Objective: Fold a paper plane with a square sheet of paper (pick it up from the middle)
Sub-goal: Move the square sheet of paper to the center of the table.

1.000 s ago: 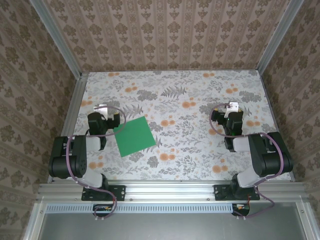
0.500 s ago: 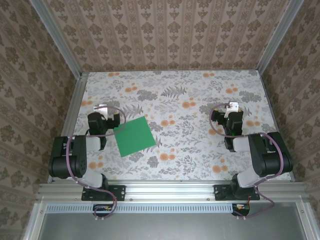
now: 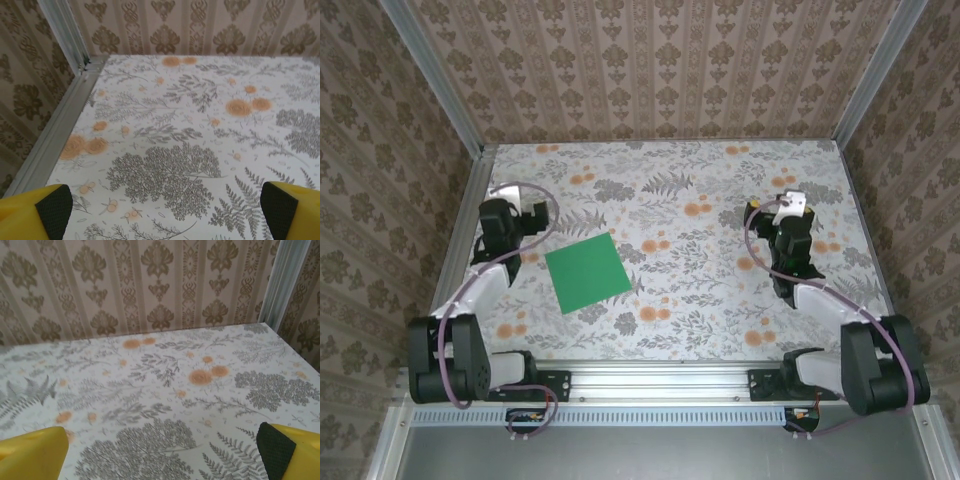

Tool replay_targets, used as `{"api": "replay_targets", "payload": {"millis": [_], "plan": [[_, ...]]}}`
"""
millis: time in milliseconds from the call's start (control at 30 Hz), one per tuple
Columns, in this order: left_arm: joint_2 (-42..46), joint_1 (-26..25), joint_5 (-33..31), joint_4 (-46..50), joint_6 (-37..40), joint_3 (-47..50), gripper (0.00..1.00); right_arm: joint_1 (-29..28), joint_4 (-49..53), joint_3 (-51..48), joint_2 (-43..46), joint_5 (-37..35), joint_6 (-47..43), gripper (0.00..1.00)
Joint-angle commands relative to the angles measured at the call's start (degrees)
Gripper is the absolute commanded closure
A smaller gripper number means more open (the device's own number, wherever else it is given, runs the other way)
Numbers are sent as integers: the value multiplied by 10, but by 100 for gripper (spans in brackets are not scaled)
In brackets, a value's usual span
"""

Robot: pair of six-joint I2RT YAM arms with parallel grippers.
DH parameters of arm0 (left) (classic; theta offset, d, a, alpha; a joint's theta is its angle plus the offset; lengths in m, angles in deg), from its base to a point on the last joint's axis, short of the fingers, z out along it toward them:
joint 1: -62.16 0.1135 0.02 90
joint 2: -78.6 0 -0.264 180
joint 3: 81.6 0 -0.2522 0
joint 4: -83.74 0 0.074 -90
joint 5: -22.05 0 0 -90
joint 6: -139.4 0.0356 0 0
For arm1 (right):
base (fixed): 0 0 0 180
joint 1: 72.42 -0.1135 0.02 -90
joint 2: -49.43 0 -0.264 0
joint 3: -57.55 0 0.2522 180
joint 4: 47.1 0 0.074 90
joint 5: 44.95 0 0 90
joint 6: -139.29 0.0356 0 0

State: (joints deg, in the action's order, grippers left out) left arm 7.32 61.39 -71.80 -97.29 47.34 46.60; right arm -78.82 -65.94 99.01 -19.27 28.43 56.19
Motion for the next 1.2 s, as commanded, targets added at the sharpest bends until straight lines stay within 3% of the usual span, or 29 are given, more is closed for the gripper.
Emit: {"api": "replay_targets", "payload": {"millis": [0, 100, 333, 700, 1000, 1167], "plan": [[30, -9, -52, 163, -64, -46, 0, -18, 263, 91, 21, -23, 104, 0], [40, -13, -43, 224, -118, -81, 0, -46, 384, 151, 7, -13, 137, 0], [58, -14, -14, 260, -161, -94, 0, -166, 486, 263, -85, -10, 193, 0], [64, -14, 30, 299, -175, -120, 0, -359, 546, 427, -287, 5, 140, 0], [76, -14, 17, 348, -161, -133, 0, -453, 640, 593, -468, 18, 73, 2], [78, -13, -6, 355, -161, -135, 0, -472, 683, 659, -532, 11, 61, 2]]}}
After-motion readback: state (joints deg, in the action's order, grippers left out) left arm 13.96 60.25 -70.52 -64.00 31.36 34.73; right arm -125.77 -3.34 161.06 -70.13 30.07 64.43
